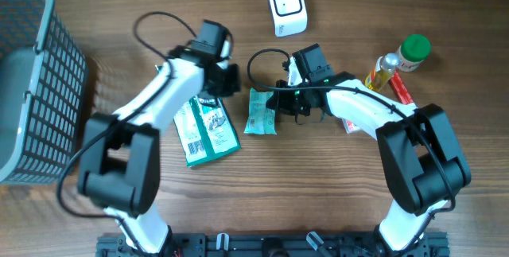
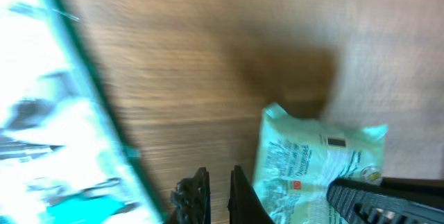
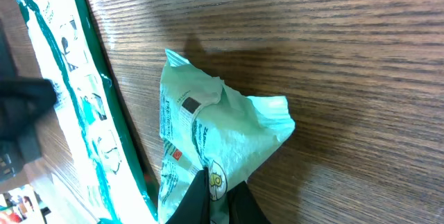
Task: Scan the item barcode
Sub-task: 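Release with the left gripper and lift the wipes pack with the right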
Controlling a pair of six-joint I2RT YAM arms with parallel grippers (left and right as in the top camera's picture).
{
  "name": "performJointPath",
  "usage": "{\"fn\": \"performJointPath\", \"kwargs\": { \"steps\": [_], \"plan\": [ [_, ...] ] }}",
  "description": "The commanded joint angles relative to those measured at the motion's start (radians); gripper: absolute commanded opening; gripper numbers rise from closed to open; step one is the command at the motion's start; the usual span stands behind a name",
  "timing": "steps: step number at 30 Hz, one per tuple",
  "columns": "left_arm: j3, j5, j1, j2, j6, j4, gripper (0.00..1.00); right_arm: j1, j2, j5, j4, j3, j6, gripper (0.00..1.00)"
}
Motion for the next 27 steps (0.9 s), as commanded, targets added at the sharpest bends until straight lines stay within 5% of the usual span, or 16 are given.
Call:
{"fn": "performJointPath", "kwargs": {
  "steps": [1, 7, 11, 14, 15, 16, 21, 27],
  "plan": [
    [0.023, -0.037, 0.098, -0.068, -0.017, -0.023, 0.04, 0.001, 0.019, -0.013, 0.003, 0.002, -0.007, 0.04],
    [0.023, -0.041, 0.239, -0.068, -0.012, -0.031, 0.04, 0.0, -0.006, -0.031, -0.015, 0.032, -0.141, 0.04],
    [0.023, -0.041, 0.355, -0.068, -0.008, -0.016, 0.08, -0.003, -0.095, -0.026, -0.22, 0.215, -0.37, 0.04],
    [0.023, -0.041, 0.409, -0.068, 0.014, -0.008, 0.37, -0.003, -0.134, 0.063, -0.394, 0.375, -0.538, 0.04],
    [0.023, -0.041, 0.423, -0.068, 0.014, -0.009, 0.79, -0.003, -0.143, 0.109, -0.448, 0.441, -0.582, 0.04],
    [0.022, -0.041, 0.432, -0.068, 0.014, -0.009, 1.0, -0.003, -0.148, 0.144, -0.502, 0.516, -0.637, 0.04],
    [0.022, -0.041, 0.438, -0.068, 0.014, -0.009, 1.0, -0.003, -0.148, 0.323, -0.579, 0.826, -0.844, 0.04],
    [0.022, -0.041, 0.438, -0.068, 0.014, -0.009, 1.0, -0.003, -0.108, 0.507, -0.386, 0.836, -1.241, 0.04]
  ]
}}
